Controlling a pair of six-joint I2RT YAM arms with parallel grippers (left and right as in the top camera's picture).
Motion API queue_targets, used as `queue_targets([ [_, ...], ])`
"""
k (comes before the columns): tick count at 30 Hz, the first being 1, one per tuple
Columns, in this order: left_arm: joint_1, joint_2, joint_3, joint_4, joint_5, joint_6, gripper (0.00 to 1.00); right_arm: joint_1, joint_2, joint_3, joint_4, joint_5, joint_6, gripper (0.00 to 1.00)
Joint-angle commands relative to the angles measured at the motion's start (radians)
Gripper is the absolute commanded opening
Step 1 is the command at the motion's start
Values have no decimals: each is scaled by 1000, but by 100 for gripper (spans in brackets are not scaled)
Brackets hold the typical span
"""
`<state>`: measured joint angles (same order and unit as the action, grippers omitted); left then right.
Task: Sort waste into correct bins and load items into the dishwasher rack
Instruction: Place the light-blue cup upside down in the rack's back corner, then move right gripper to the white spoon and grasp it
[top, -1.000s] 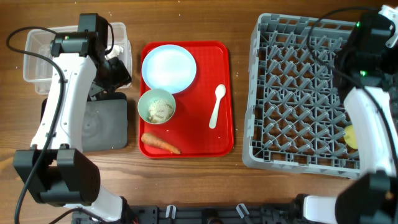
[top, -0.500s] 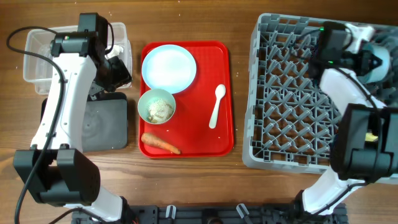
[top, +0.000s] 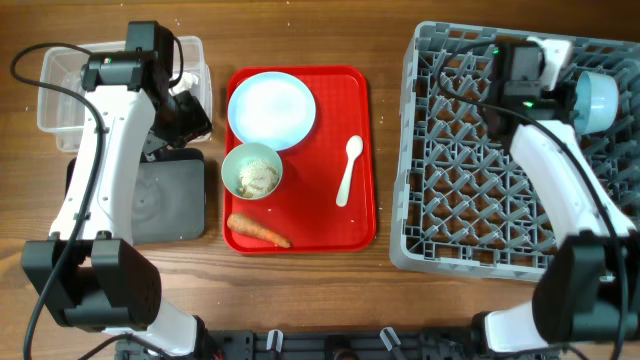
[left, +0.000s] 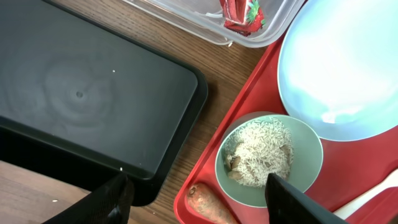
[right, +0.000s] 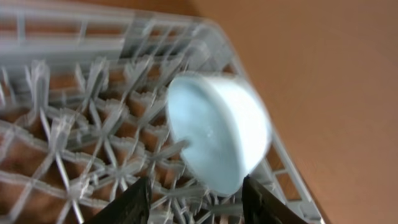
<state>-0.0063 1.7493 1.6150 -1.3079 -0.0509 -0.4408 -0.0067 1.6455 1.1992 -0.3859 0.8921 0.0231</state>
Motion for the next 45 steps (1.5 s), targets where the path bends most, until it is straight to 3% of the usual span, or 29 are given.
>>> queue_targets([
  [1,3,9,5,-6,9,-17,69,-77,-75,3,95,-121,27,48],
  [4,3,9,5,-6,9,-17,69,-157,-64,3,124,-308,36,48],
  [9,3,9,5,-6,9,-17,70,-312,-26,3,142,-425,145,39],
  [13,3,9,5,-6,9,-17,70,-383,38,3,113,-473,272,39],
  [14,3,9,5,-6,9,-17,70,-386,46,3,113,-550,253,39],
  [16,3,9,5,-6,9,-17,70,-386,46,3,97,-976,-32,34],
  [21,3,9,5,-6,10,-17,70,-386,-50,3,45,-979,5,35],
  [23,3,9,5,-6,10,-17,70,-386,-102,3,48,-925,6,45],
  [26,3,9,5,-6,10,-17,70,-386,-127,3,24,-926,6,46],
  [30,2,9,5,-6,16,-17,71,-383,-127,3,-78,-1102,8,46],
  [33,2,9,5,-6,16,-17,80,-378,-127,3,-171,-1173,33,53],
  [37,2,9,5,-6,16,-16,85,-277,-127,3,-239,-1231,4,60],
  [45,2,9,5,-6,16,-16,91,142,-128,3,-309,-1218,7,63],
])
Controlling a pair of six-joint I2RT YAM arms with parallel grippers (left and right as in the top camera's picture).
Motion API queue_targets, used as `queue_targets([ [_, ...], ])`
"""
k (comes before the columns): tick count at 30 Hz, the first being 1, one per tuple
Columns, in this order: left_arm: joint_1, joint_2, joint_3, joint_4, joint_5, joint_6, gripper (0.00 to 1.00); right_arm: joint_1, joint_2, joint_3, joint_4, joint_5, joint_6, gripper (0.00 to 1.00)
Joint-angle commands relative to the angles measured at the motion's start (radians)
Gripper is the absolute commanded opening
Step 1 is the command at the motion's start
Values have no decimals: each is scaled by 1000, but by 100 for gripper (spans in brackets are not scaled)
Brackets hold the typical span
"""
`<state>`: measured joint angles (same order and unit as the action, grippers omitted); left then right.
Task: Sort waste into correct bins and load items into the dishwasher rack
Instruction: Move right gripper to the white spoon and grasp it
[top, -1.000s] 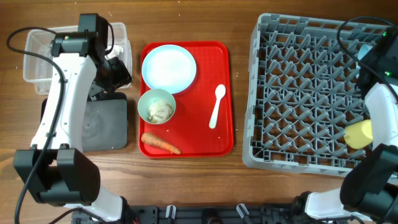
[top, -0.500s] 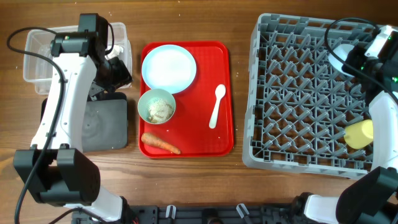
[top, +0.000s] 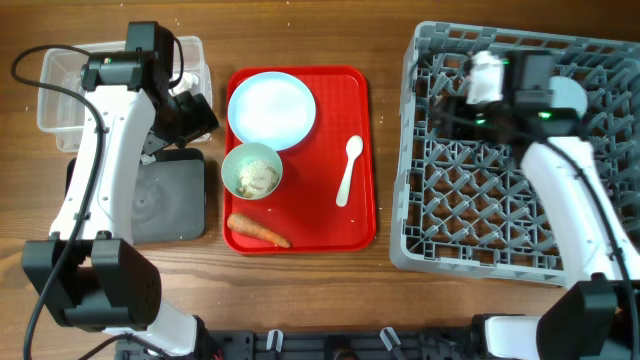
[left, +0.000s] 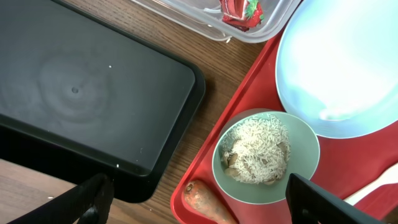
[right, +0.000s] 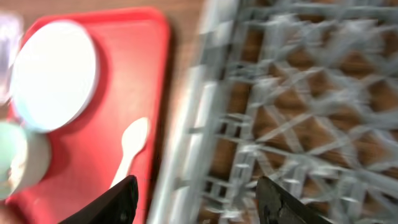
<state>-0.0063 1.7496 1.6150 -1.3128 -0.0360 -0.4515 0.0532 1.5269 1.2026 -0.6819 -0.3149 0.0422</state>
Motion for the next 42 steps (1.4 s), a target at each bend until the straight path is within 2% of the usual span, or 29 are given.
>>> queue_targets([
  [1,2,8,5,-1,1,-5,91,119,-10,0,-21,2,-3,63],
  [6,2,8,5,-2,2,-5,91,301,-4,0,-64,125,119,65],
  [8,2,8,5,-2,2,-5,91,380,16,0,-60,249,148,68],
  [12,2,8,5,-5,2,-6,91,478,86,3,7,328,209,70],
  [19,2,8,5,-13,2,-6,91,494,275,3,265,369,220,69],
  [26,2,8,5,-14,2,-6,91,494,400,3,425,372,219,64],
  [33,2,8,5,-16,2,-6,91,494,478,2,353,406,230,63],
  [36,2,8,5,-16,2,-6,91,494,478,3,308,303,190,63],
  [37,2,8,5,-17,2,-6,91,494,477,3,259,298,196,58],
  [38,2,8,5,-16,2,-6,91,494,475,3,224,293,196,58],
  [42,2,8,5,-13,2,-6,91,494,425,4,160,290,184,69],
])
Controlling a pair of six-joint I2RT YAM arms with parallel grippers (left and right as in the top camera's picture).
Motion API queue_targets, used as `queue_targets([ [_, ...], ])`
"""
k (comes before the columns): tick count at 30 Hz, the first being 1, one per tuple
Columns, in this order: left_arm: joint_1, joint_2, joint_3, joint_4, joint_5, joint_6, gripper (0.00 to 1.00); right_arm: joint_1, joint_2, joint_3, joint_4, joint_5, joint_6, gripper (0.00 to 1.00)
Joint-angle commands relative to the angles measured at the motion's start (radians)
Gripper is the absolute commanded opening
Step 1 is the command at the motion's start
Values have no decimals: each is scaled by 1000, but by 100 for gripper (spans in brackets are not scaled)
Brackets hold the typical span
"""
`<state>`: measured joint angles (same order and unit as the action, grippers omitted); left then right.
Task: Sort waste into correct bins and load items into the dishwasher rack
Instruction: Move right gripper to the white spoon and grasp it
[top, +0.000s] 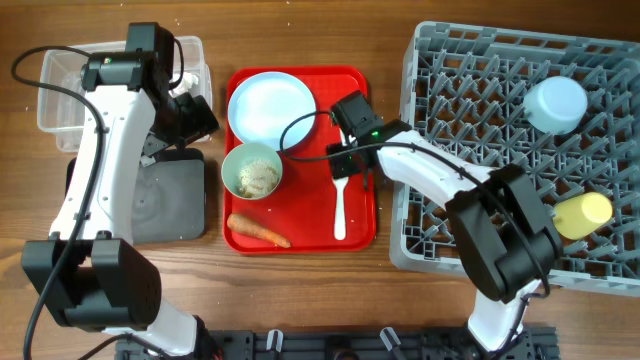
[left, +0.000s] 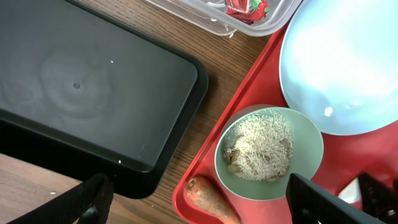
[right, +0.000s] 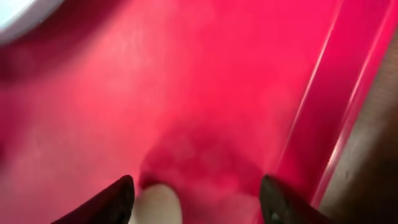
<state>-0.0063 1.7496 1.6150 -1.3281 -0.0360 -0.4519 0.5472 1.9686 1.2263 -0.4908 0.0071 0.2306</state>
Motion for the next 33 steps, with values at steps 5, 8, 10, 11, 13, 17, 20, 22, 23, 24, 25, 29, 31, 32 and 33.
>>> queue_targets([
  [5,2,8,5,2,2,-5,91,0,-140,-7,-119,-118,98,70],
  [8,2,8,5,2,2,-5,91,0,-135,-7,-178,-169,182,70],
  [10,2,8,5,2,2,-5,91,0,-129,-7,-201,-212,245,69],
  [11,2,8,5,2,3,-6,91,5,-127,-7,-201,-199,250,70],
  [13,2,8,5,2,11,-6,91,18,-127,-7,-202,-146,292,67],
  [17,2,8,5,2,13,-5,91,79,-127,111,-323,-71,315,70],
  [20,2,8,5,2,13,-5,91,69,-127,351,-489,-60,265,70],
  [22,2,8,5,3,13,-5,91,47,-126,478,-586,-53,236,70],
  [23,2,8,5,3,13,-5,91,37,-126,523,-626,-53,227,70],
  [24,2,8,5,3,13,-5,91,16,-117,590,-700,-56,221,70],
  [25,2,8,5,3,13,-5,91,10,-113,597,-718,-56,223,71],
  [29,2,8,5,2,13,-5,91,37,-11,578,-759,-29,323,77],
  [31,2,8,5,2,13,-5,91,49,71,547,-755,-30,327,79],
  [32,2,8,5,2,13,-5,91,51,106,546,-756,-31,326,79],
  [33,2,8,5,3,13,-5,91,51,147,546,-756,-35,324,79],
])
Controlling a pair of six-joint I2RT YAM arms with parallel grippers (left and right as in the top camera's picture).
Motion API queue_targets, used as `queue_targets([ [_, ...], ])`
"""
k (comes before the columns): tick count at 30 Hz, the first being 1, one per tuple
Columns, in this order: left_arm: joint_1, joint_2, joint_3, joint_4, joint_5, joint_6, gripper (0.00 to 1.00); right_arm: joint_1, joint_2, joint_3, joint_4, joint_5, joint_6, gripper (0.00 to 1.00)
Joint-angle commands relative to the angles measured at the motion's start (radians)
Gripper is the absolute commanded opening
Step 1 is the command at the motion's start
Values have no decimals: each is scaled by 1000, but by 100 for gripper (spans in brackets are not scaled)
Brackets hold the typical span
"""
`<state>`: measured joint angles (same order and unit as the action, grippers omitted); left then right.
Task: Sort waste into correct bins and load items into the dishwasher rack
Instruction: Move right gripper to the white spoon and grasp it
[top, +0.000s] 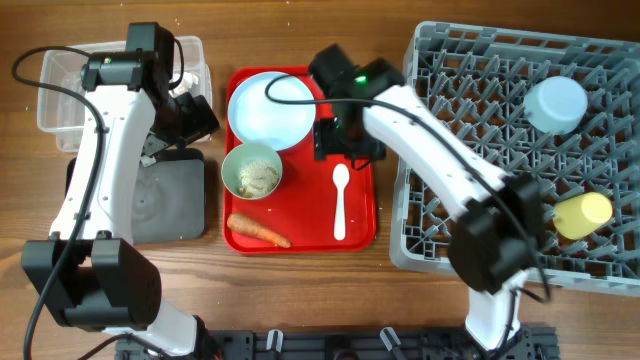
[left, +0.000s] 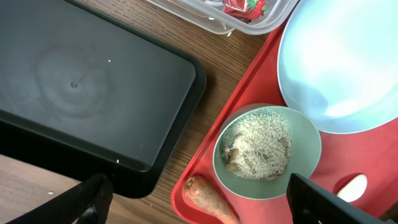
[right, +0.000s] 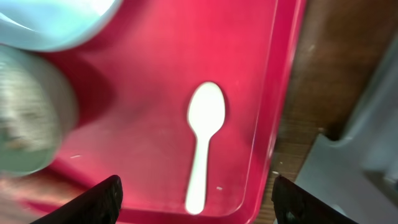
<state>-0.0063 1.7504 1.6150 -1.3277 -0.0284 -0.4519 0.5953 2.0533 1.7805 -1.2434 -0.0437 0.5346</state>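
A white spoon lies straight on the red tray, next to a green bowl of rice, a carrot and a white plate. My right gripper hangs open above the spoon, holding nothing; its fingers stand wide apart. My left gripper is open and empty over the tray's left edge, with bowl and carrot below it. A pale blue cup sits in the grey dishwasher rack.
A black tray lies left of the red one. Behind it stand clear containers, one holding a red wrapper. A yellow object rests at the rack's right side. The rack's corner is close beside the tray.
My right gripper was low on the tray at the spoon's head; now it stands higher and farther back, open, and the whole spoon shows. The left arm has not moved.
My right gripper was at the rack's back right with the blue cup between its fingers. Then it was over the rack's left part, the cup left in the rack. Then it was down at the spoon, which had shifted nearer and straightened. Now it hangs above it.
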Motion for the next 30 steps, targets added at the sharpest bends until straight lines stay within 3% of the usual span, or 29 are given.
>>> queue_targets([
  [1,2,8,5,2,5,-5,91,4,88,-8,-3,13,10,79],
  [6,2,8,5,2,5,-5,92,4,130,-10,40,25,-89,79],
  [16,2,8,5,3,5,-5,92,4,133,-184,213,21,-87,78],
  [20,2,8,5,2,5,-5,92,4,133,-189,238,21,-87,69],
  [22,2,8,5,2,5,-5,92,4,133,-203,242,21,-86,55],
  [26,2,8,5,2,5,-5,92,4,133,-245,253,21,-80,53],
  [30,2,8,5,2,5,-5,92,4,133,-245,256,21,-79,41],
])
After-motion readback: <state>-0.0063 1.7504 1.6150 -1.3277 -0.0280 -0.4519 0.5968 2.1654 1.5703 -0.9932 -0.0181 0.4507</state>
